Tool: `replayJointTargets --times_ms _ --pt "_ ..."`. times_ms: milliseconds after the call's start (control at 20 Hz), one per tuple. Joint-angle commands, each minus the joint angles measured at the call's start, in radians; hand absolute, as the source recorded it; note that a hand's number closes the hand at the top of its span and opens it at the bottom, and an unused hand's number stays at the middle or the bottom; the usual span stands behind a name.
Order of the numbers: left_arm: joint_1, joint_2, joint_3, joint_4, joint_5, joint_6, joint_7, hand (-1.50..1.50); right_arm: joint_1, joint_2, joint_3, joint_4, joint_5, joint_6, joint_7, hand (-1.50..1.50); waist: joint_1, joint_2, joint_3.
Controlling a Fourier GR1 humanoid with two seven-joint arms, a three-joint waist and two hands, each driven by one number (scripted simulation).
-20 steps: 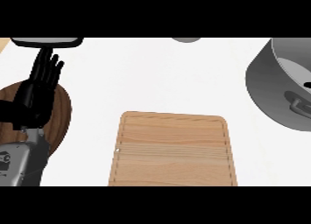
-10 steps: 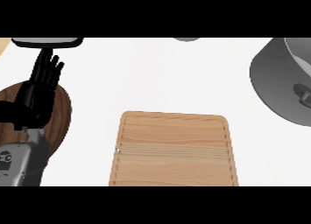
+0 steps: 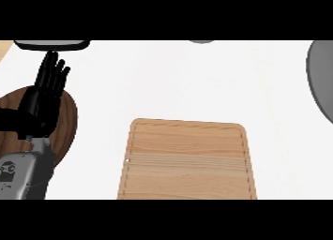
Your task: Pick the sweet potato from the cutting board and place it in the pot
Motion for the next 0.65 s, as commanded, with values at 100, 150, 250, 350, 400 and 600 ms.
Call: replayJointTargets --times_ms 100,150,250,350,400,600 --pt "-0.032 0.011 0.017 0.014 0.02 -0.013 0.027 0.0 0.114 -0.082 -0.069 0.091 -0.063 0.087 -0.143 -1.5 -0.003 0.006 0.006" --pt "0.007 -0.021 -0.028 -0.065 -0.031 0.036 0.034 0.0 0.076 -0.135 -0.064 0.108 -0.061 0.107 -0.074 -1.5 0.009 0.003 0.006" --pt "-0.001 -0.017 0.0 0.023 0.01 -0.013 -0.022 0.0 0.109 -0.143 -0.073 0.127 -0.071 0.13 -0.11 -1.5 0.002 0.007 0.006" --pt "-0.027 0.015 0.028 0.013 0.029 -0.02 0.022 0.0 0.157 -0.189 -0.084 0.138 -0.078 0.187 -0.132 -1.5 0.0 0.007 0.007" --pt "-0.047 0.017 0.025 0.01 0.006 0.003 0.026 0.0 0.146 -0.184 -0.078 0.145 -0.073 0.158 -0.122 -1.5 0.005 0.007 0.007" --pt "-0.005 0.008 0.021 -0.015 0.02 -0.012 0.022 0.0 0.205 -0.208 -0.091 0.161 -0.083 0.185 -0.166 -1.5 0.009 0.008 0.009"
